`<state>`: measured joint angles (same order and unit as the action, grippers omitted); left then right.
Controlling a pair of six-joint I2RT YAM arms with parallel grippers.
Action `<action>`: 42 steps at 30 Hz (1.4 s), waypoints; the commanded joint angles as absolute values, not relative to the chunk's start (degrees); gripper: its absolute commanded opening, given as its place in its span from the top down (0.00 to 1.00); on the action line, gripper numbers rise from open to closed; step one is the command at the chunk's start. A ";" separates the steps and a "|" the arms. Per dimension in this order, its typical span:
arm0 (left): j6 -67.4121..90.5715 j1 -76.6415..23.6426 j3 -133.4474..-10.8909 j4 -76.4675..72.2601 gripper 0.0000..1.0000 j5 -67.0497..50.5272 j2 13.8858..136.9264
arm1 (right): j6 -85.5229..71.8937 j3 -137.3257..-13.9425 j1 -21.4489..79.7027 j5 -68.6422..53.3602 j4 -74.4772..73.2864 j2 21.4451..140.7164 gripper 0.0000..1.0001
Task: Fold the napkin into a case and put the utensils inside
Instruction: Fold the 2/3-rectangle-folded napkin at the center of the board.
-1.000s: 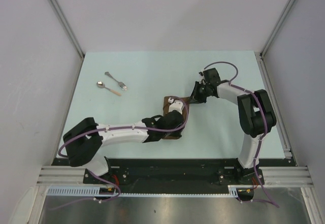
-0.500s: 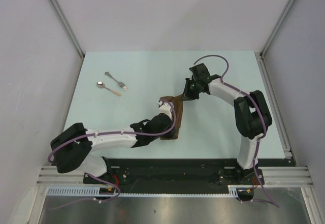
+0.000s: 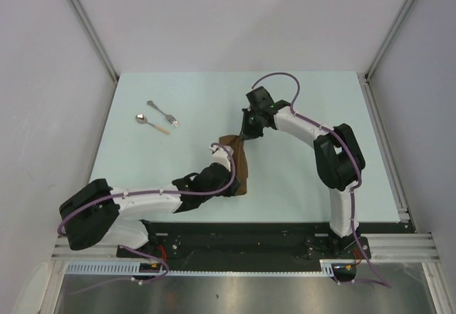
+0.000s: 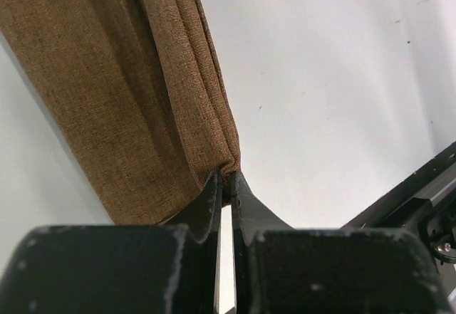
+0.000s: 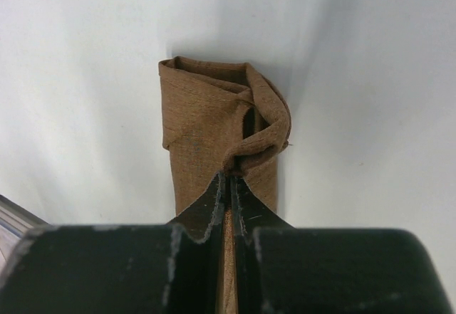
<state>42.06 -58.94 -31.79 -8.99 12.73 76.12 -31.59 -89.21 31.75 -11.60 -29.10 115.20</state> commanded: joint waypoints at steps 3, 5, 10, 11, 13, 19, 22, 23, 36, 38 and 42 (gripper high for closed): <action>42.98 -58.45 -29.01 -10.28 1.00 10.02 74.01 | -32.87 -94.92 33.57 -8.52 -28.57 117.68 1.00; 43.07 -58.19 -28.04 -10.55 1.00 10.02 73.65 | -33.05 -96.06 34.01 -8.44 -28.74 118.82 1.00; 43.50 -57.66 -26.20 -10.37 1.00 9.93 72.69 | -33.57 -97.12 35.24 -8.70 -27.87 120.76 1.00; 43.42 -57.48 -26.02 -10.37 1.00 9.93 72.16 | -33.66 -97.47 35.24 -8.70 -27.77 121.54 1.00; 43.42 -57.31 -25.14 -10.28 1.00 10.11 71.55 | -33.84 -97.65 35.42 -9.23 -27.16 122.08 1.00; 43.77 -57.04 -23.47 -9.84 1.00 10.20 69.87 | -34.80 -98.26 36.12 -9.93 -25.49 122.78 1.00; 43.68 -56.69 -23.47 -8.88 1.00 9.76 70.22 | -34.98 -98.26 36.12 -10.11 -24.79 123.05 1.00; 43.59 -56.60 -23.38 -8.70 0.97 9.06 70.14 | -34.81 -98.26 36.12 -10.28 -24.70 123.13 1.00; 46.66 -52.13 -29.78 12.64 0.49 15.29 51.52 | -34.81 -96.86 35.77 -11.78 -23.11 123.57 1.00; 49.30 -50.20 -31.19 15.11 0.50 16.43 49.48 | -34.72 -96.86 35.86 -12.39 -22.77 123.57 1.00; 51.33 -40.38 -33.48 10.31 0.61 9.80 55.35 | -34.54 -97.03 36.21 -13.01 -22.94 123.66 1.00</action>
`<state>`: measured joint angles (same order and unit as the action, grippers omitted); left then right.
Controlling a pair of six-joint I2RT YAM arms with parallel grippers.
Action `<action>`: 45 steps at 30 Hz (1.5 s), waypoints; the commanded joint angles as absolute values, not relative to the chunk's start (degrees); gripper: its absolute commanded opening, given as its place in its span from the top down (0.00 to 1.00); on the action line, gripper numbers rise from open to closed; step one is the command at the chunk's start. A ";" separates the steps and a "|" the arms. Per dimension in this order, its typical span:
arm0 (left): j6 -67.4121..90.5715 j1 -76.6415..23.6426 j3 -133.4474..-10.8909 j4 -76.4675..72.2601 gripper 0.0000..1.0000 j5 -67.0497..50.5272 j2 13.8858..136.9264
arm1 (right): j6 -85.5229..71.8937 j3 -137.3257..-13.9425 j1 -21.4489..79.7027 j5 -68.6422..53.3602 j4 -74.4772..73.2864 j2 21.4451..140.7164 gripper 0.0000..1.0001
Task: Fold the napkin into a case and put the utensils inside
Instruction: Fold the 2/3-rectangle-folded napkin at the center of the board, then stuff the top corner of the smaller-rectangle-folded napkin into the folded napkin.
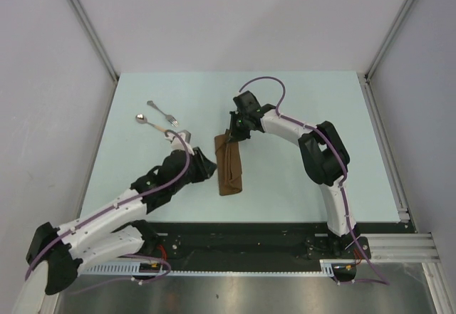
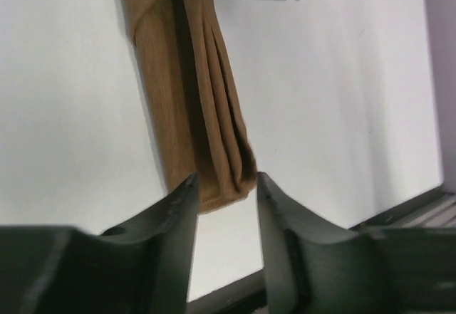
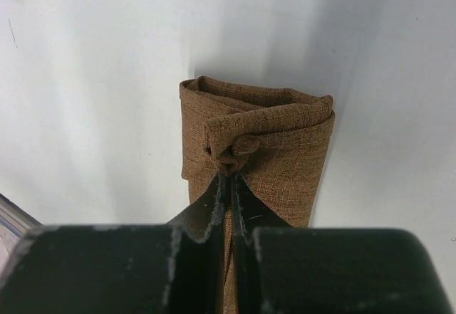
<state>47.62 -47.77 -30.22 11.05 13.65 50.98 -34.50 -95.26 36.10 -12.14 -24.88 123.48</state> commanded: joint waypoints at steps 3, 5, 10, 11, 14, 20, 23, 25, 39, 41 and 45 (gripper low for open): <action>50.98 -36.05 -34.97 3.98 0.71 3.71 64.14 | -33.93 -96.42 36.30 -13.01 -23.20 123.31 1.00; 50.89 -35.34 -35.94 1.42 0.74 2.38 70.01 | -33.49 -96.07 36.39 -13.01 -23.12 123.05 1.00; 50.98 -35.16 -36.38 -6.94 0.80 0.44 77.33 | -32.87 -95.54 36.65 -13.45 -23.12 122.61 1.00; 50.89 -34.98 -36.56 -7.47 0.80 0.44 78.21 | -32.78 -95.45 36.74 -13.62 -22.85 122.61 1.00; 50.27 -34.98 -37.00 -9.23 0.82 0.44 81.38 | -33.05 -95.36 37.26 -13.80 -22.59 122.34 1.00; 50.27 -35.07 -37.18 -10.63 0.85 0.70 86.92 | -34.45 -93.69 38.06 -13.97 -21.18 120.94 1.00; 50.36 -34.98 -36.91 -11.69 0.87 0.96 88.59 | -35.51 -92.20 38.50 -14.85 -20.04 120.32 1.00; 50.62 -34.98 -36.65 -12.13 0.87 1.32 89.38 | -36.64 -90.36 38.67 -15.55 -18.47 119.36 1.00; 50.63 -34.89 -35.42 -13.10 0.89 0.44 88.78 | -45.79 -84.11 38.50 -18.11 -8.61 117.07 1.00; 49.75 -34.80 -36.03 -10.83 0.85 0.44 86.67 | -45.79 -83.32 37.97 -18.28 -8.35 117.07 1.00; 48.96 -33.14 -39.28 -2.74 0.72 0.53 79.73 | -46.23 -80.60 37.27 -18.37 -6.77 116.02 1.00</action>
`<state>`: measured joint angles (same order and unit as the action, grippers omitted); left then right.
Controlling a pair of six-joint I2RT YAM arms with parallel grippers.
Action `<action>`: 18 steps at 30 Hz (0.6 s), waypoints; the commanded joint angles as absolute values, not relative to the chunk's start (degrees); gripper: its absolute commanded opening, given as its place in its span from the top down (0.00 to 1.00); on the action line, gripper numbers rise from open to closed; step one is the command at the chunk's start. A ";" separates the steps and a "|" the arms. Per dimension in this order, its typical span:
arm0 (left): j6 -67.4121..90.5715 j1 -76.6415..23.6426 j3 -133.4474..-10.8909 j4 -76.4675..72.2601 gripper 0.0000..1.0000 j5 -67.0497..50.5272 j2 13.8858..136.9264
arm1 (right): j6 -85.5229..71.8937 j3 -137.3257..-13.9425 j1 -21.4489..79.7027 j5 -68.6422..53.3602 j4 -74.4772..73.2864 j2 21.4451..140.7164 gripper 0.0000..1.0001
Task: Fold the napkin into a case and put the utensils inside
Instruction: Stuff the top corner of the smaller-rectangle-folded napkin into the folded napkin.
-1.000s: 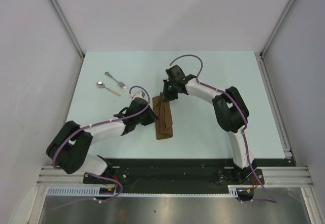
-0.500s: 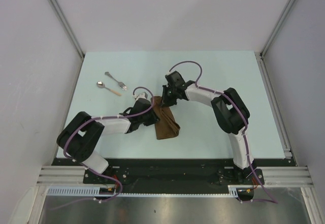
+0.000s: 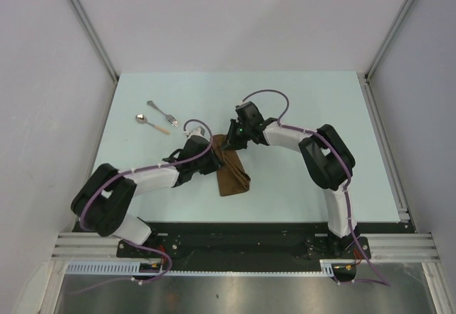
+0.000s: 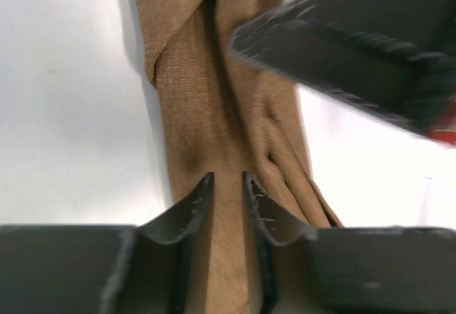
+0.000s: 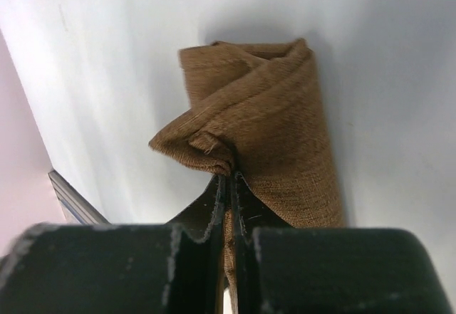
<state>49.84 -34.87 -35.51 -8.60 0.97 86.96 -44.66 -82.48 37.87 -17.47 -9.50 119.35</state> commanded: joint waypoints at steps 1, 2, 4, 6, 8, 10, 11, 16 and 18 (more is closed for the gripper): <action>48.78 -31.92 -40.33 -0.81 0.68 0.88 77.54 | -46.23 -80.51 37.09 -18.37 -6.59 115.93 1.00; 48.34 -31.03 -42.95 4.08 0.67 1.23 77.08 | -46.23 -80.51 36.92 -18.54 -6.77 115.84 1.00; 47.38 -28.41 -46.47 7.19 0.64 1.05 76.55 | -46.32 -80.42 36.83 -18.63 -6.77 115.58 1.00; 43.61 -26.99 -49.38 9.48 0.66 1.23 78.39 | -46.41 -80.33 36.74 -18.46 -6.59 115.40 1.00; 38.36 -25.93 -56.49 15.01 0.75 1.49 84.44 | -46.58 -80.24 36.74 -18.89 -6.59 115.58 1.00; 32.47 -26.19 -61.93 18.26 0.82 1.06 89.79 | -46.58 -80.16 36.74 -18.98 -6.50 115.58 1.00; 31.47 -26.19 -62.75 18.89 0.82 1.14 90.78 | -46.67 -80.07 36.65 -18.98 -6.59 115.49 1.00; 21.92 -26.63 -61.54 14.35 0.86 -0.69 92.55 | -47.11 -79.89 36.12 -19.34 -6.50 115.23 1.00; 19.87 -27.42 -61.00 13.63 0.87 1.74 92.11 | -47.46 -79.98 36.12 -19.42 -6.59 115.22 1.00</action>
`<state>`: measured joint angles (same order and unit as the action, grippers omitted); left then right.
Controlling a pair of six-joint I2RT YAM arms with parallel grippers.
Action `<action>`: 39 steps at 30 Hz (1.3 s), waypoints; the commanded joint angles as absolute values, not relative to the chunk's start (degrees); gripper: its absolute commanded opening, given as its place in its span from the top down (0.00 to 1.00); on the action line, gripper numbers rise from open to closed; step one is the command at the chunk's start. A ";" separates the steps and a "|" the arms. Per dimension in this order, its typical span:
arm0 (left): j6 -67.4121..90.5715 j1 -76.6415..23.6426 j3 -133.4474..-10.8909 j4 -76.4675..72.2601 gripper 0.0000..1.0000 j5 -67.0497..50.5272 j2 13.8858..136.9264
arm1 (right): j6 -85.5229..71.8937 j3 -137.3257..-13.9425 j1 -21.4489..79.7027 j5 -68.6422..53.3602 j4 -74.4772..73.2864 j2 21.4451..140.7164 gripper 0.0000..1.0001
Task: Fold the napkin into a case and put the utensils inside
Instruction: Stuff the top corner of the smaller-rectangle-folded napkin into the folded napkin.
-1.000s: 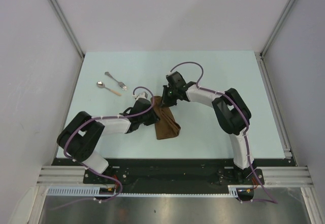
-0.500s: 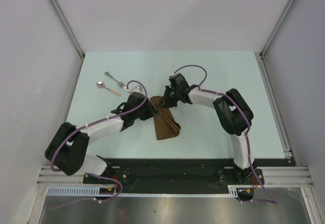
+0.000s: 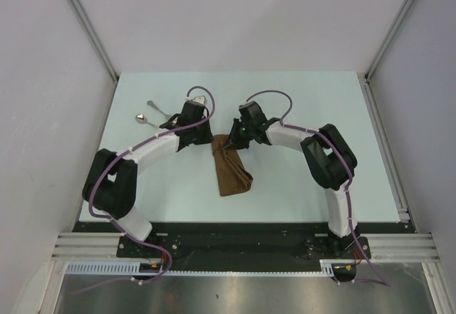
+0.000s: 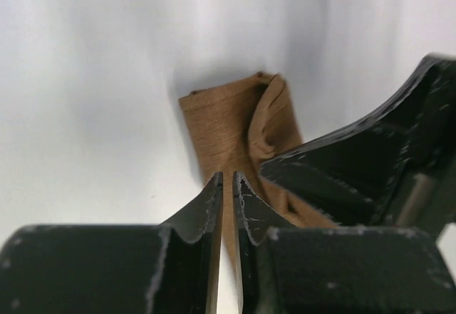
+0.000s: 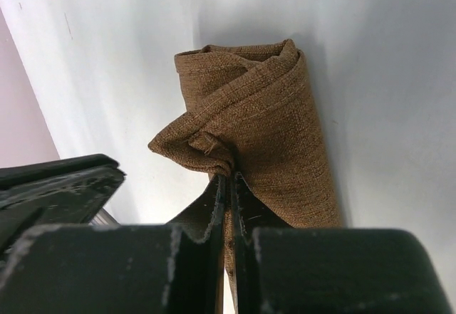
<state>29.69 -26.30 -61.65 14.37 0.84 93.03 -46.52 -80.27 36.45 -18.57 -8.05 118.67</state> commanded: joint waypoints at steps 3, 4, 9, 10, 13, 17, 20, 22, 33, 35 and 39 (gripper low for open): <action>18.28 -27.51 -59.16 10.83 0.87 0.71 92.02 | -47.72 -79.89 36.12 -19.25 -6.77 114.70 1.00; 18.02 -27.51 -58.72 9.85 0.86 0.44 92.20 | -47.81 -79.81 35.95 -19.25 -6.85 114.61 1.00; 17.93 -28.47 -59.85 7.91 0.84 -1.32 95.27 | -48.52 -78.75 36.04 -19.51 -6.24 113.82 1.00; 17.93 -28.65 -60.03 7.74 0.84 -1.67 95.80 | -48.60 -78.66 35.95 -19.42 -6.24 113.56 1.00; 17.93 -28.83 -61.17 8.09 0.82 -1.32 97.64 | -48.52 -78.22 35.95 -19.16 -6.24 113.47 1.00; 19.42 -28.92 -60.47 8.18 0.77 -1.58 99.23 | -48.51 -78.05 35.86 -19.34 -6.07 113.55 1.00; 20.21 -28.92 -59.50 7.38 0.75 -0.88 99.32 | -48.69 -78.13 36.03 -19.77 -5.36 113.99 1.00; 20.30 -28.92 -59.59 7.29 0.75 -0.27 99.49 | -48.69 -78.75 36.30 -19.69 -5.54 114.78 1.00; 21.27 -28.83 -60.29 7.38 0.80 -0.09 101.07 | -47.02 -78.84 36.12 -18.46 -7.65 114.87 1.00; 21.62 -29.00 -60.29 7.64 0.77 -0.18 100.81 | -47.02 -78.75 35.95 -18.72 -7.65 114.70 1.00; 21.89 -29.00 -60.38 7.90 0.76 2.72 101.60 | -47.11 -79.01 36.12 -19.07 -7.38 114.87 1.00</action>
<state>20.99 -28.75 -59.07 8.88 -0.05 101.06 -47.79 -78.24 36.14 -18.92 -7.44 116.55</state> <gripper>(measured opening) 0.237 0.050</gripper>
